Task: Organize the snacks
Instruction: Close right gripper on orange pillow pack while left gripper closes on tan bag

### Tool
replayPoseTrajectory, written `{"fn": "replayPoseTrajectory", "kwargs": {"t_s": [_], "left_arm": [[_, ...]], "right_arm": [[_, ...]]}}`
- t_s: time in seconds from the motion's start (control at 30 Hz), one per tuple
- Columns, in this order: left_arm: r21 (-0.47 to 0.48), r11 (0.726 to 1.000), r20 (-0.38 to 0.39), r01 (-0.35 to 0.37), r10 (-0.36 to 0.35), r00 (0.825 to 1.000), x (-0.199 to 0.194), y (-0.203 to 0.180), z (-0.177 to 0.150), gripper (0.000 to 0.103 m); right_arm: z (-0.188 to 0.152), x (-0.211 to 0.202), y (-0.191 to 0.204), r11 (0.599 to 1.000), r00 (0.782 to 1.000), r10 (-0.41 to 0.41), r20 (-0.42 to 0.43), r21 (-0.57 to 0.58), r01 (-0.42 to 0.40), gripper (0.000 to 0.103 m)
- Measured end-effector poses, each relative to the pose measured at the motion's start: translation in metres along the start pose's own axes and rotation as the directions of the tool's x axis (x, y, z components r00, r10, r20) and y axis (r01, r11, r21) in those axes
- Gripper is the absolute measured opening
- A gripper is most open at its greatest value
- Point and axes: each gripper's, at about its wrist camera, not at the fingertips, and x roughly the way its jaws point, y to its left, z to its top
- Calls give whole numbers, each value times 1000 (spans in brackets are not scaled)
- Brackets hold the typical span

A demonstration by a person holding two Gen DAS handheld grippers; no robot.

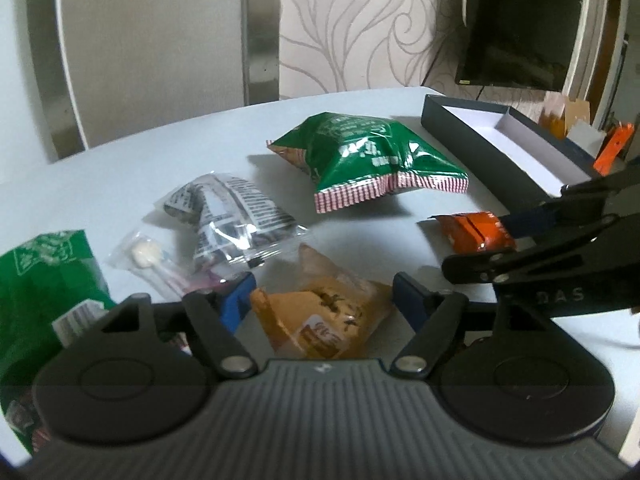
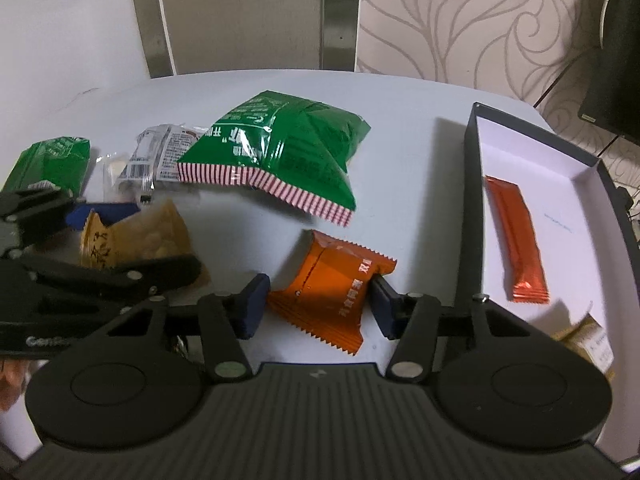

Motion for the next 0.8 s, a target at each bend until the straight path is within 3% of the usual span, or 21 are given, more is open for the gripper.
{"fn": "replayPoseTrajectory", "kwargs": {"t_s": [0.27,0.4,0.8], "left_arm": [[5,1000,12,-8,8,1000,3,-2,-1,81],[9,1000,21,-17,16,1000,1,0,0,54],[-18,1000,-2,-16,15,1000,-6,7,1,51]], "right_arm": [[-3,-3,-6,1000,1000,-23,-11,4,23,62],[-3,-4,-7,1000,1000,-15,-10,7,15,58],[-2,-13,7,1000,1000,-1,1,13,1,58]]}}
